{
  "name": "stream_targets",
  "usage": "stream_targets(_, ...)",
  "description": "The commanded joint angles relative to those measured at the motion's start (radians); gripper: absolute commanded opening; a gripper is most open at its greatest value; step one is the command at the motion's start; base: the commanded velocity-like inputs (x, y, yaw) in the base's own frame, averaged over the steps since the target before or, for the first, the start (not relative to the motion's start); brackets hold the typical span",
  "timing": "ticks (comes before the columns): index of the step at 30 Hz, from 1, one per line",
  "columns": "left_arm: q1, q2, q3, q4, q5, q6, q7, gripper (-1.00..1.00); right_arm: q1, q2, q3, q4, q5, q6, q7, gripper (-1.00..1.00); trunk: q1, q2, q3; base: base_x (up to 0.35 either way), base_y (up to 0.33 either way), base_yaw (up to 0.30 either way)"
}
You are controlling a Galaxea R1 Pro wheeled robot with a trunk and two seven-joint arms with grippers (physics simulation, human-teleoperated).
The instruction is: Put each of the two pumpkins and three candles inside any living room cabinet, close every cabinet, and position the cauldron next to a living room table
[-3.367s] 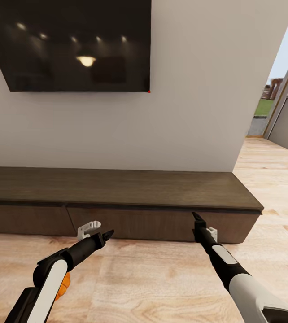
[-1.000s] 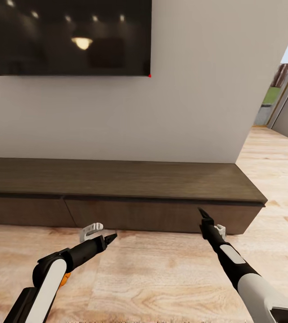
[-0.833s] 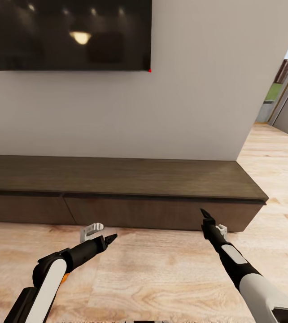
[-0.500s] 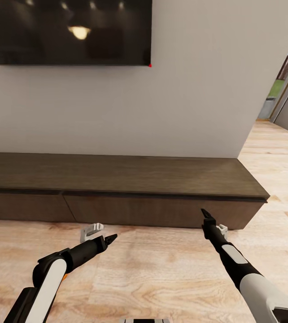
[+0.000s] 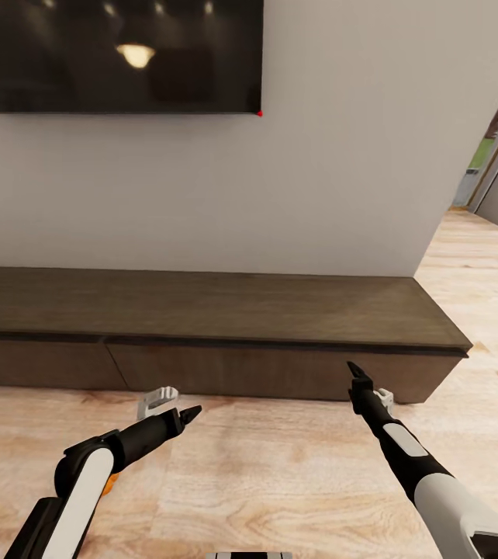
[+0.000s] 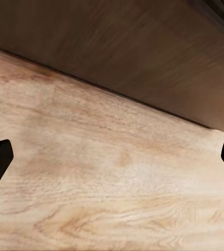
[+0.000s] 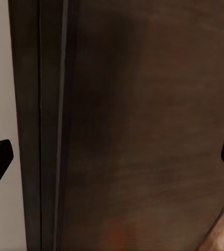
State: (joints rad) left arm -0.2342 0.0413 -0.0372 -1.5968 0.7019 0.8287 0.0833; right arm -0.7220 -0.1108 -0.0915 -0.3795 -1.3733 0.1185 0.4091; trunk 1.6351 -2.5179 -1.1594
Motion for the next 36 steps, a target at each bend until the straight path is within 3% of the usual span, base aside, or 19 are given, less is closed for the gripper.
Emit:
stream_targets(1, 0.0, 0.001, -0.001, 0.0, 0.01, 0.003, 0.009, 1.0, -0.001, 0.0, -0.005, 0.0, -0.01, 0.01, 0.004, 1.0, 0.0, 0.0, -0.001, 0.049, 0.0, 0.0)
stream_targets(36, -0.001, 0.002, -0.001, 0.003, 0.01, 0.003, 0.009, 1.0, -0.001, 0.0, -0.005, 0.001, -0.009, 0.01, 0.002, 1.0, 0.0, 0.0, -0.001, 0.073, 0.0, 0.0)
